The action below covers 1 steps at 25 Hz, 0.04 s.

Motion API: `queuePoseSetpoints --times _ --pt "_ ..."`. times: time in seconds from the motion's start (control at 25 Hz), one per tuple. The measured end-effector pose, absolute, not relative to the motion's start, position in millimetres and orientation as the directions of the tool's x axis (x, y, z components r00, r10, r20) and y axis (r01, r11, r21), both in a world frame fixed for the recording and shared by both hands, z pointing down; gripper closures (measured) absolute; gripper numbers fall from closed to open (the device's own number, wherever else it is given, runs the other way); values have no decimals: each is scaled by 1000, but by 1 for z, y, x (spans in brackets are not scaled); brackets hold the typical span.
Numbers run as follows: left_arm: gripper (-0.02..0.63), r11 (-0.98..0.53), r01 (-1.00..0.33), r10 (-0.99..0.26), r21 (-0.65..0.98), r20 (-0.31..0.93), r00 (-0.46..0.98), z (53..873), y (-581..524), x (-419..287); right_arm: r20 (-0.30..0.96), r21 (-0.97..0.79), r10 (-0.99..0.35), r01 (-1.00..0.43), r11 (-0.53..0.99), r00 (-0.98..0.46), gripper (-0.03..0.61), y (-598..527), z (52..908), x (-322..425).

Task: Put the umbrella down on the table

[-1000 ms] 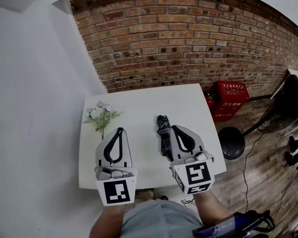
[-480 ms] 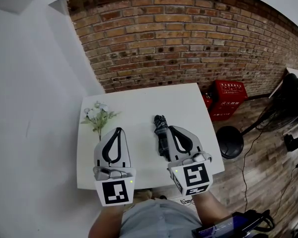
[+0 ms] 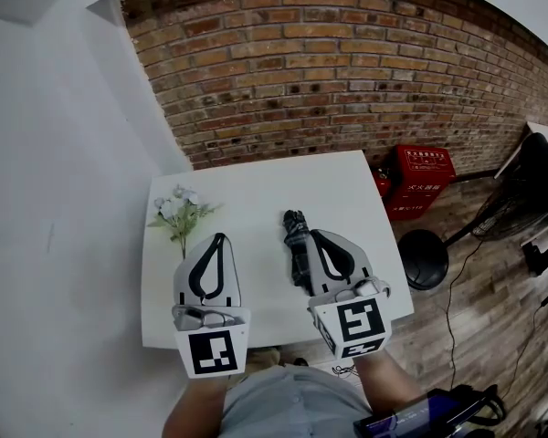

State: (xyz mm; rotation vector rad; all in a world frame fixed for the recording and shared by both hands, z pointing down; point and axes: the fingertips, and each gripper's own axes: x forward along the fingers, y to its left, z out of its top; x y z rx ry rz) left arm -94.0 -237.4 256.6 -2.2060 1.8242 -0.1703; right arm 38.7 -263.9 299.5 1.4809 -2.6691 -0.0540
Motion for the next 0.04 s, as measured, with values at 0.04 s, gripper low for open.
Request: queuePoseSetpoints --times 0.04 --pt "606 -169 -944 -976 -284 -82 200 257 -238 -94 60 74 -848 -845 529 -526 574 -264 300 39"
